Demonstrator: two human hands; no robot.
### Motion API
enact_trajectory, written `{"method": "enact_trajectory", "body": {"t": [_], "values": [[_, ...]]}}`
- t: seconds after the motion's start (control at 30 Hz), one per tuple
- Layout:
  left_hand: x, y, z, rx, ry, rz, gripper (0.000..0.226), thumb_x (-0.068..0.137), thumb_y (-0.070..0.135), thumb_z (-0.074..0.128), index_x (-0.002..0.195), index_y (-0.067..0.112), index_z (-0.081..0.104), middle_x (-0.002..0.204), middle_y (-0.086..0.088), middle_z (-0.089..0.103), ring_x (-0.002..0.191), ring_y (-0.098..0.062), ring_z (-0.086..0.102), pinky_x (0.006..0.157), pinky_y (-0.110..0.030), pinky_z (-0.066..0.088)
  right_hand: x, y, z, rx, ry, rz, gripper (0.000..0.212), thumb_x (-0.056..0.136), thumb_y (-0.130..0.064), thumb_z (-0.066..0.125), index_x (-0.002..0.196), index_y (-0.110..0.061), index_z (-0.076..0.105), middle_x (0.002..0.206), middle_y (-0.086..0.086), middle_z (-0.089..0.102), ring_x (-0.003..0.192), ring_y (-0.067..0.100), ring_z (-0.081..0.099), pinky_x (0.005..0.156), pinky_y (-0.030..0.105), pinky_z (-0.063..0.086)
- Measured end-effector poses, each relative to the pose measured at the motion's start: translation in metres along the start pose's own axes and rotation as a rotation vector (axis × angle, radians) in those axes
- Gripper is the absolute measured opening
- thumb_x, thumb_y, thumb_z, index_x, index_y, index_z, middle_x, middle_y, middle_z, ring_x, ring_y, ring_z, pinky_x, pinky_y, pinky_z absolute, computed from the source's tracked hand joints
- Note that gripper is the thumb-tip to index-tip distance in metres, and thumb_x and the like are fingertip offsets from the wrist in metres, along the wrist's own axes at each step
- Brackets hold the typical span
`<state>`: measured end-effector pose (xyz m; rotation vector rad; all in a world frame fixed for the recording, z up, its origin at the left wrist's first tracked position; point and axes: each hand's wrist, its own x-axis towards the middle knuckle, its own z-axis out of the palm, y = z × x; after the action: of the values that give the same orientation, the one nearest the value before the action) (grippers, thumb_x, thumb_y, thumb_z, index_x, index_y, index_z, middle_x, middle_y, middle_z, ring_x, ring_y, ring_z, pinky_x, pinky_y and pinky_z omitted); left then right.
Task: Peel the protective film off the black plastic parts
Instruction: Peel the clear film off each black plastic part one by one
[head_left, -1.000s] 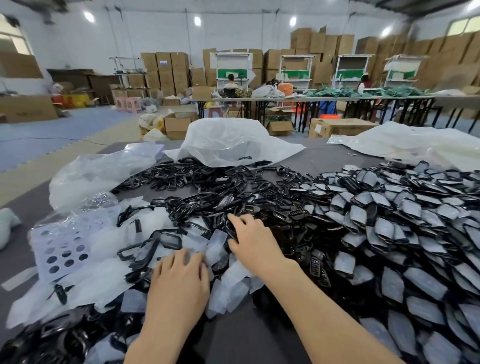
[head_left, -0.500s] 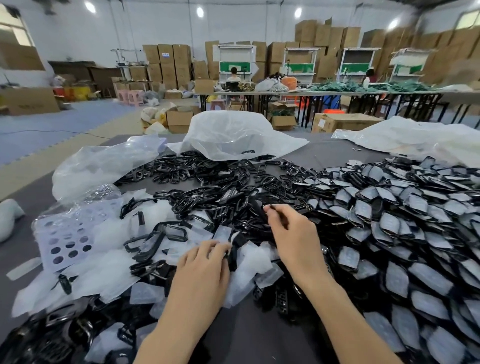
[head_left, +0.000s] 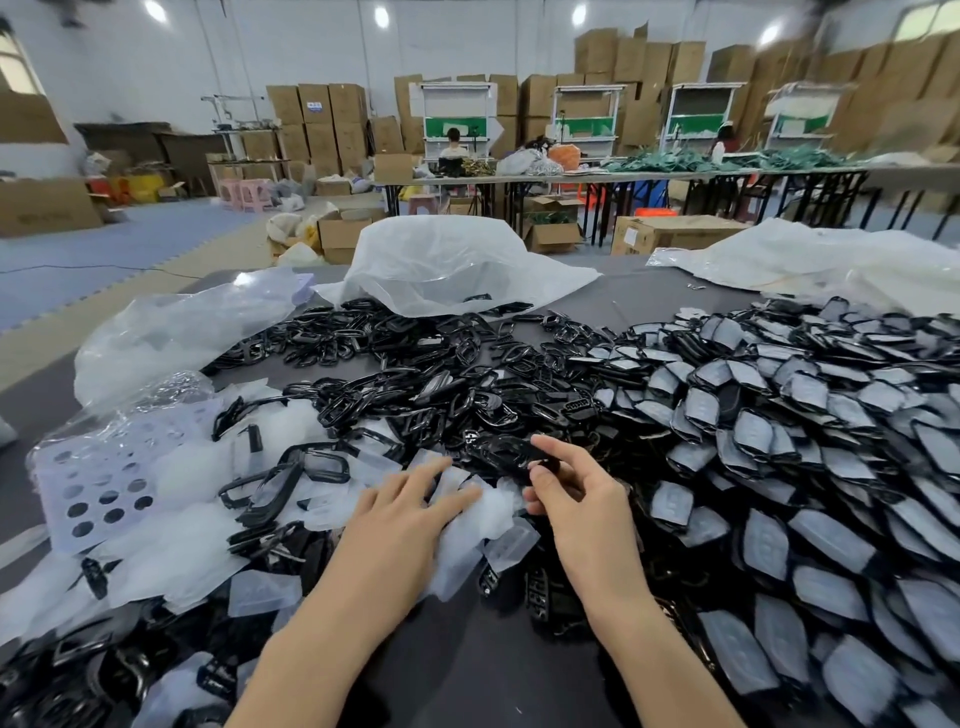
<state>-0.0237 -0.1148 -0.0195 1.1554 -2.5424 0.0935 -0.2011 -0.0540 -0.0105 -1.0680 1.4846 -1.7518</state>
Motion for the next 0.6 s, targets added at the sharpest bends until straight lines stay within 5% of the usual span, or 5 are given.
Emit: {"method": "enact_trajectory", "body": {"t": [0.17, 0.27, 0.37, 0.47, 0.6], "values": [[0.002, 0.001, -0.004, -0.014, 0.104, -0.003, 0.028, 0.086, 0.015, 0.07, 0.11, 0.028, 0.064, 0.109, 0.012, 0.058, 0.097, -0.015, 0.061, 0.081, -0.028, 0.044, -0.001, 0.0, 0.001, -0.02, 0.008, -0.014, 0.028, 0.099, -0.016, 0.06, 0.106, -0.042, 0.068, 0.082, -0.021, 0.07, 0.072, 0.004, 0.07, 0.069, 0.014, 0.053], [-0.002, 0.004, -0.008, -0.18, 0.25, -0.105, 0.007, 0.093, 0.025, 0.064, 0.098, 0.023, 0.061, 0.104, 0.009, 0.053, 0.094, -0.013, 0.054, 0.081, -0.027, 0.047, -0.001, -0.001, 0.0, 0.005, 0.05, -0.023, 0.026, 0.098, -0.016, 0.063, 0.105, -0.04, 0.067, 0.086, -0.013, 0.071, 0.071, 0.005, 0.07, 0.067, 0.014, 0.053], [-0.002, 0.013, -0.018, -0.787, 0.353, -0.404, 0.009, 0.094, 0.029, 0.063, 0.088, 0.036, 0.061, 0.09, 0.014, 0.062, 0.081, -0.001, 0.057, 0.071, -0.01, 0.045, -0.001, -0.002, 0.0, 0.023, 0.066, -0.019, 0.023, 0.097, -0.016, 0.064, 0.102, -0.038, 0.068, 0.086, -0.008, 0.072, 0.07, 0.004, 0.069, 0.065, 0.014, 0.052], [0.002, 0.021, -0.026, -1.39, 0.354, -0.582, 0.011, 0.094, 0.025, 0.064, 0.084, 0.024, 0.069, 0.072, 0.002, 0.068, 0.065, -0.008, 0.061, 0.062, -0.014, 0.05, -0.002, -0.004, 0.002, 0.035, 0.041, -0.012, 0.02, 0.096, -0.017, 0.065, 0.101, -0.036, 0.069, 0.086, -0.015, 0.073, 0.069, 0.005, 0.069, 0.066, 0.015, 0.053], [0.003, 0.027, -0.03, -1.751, 0.342, -0.617, 0.01, 0.085, 0.019, 0.067, 0.089, 0.011, 0.07, 0.074, -0.004, 0.068, 0.065, -0.012, 0.065, 0.062, -0.019, 0.056, -0.003, -0.005, 0.003, 0.08, 0.026, -0.004, 0.018, 0.096, -0.015, 0.065, 0.103, -0.031, 0.071, 0.081, -0.01, 0.073, 0.066, 0.005, 0.068, 0.064, 0.015, 0.052]]}}
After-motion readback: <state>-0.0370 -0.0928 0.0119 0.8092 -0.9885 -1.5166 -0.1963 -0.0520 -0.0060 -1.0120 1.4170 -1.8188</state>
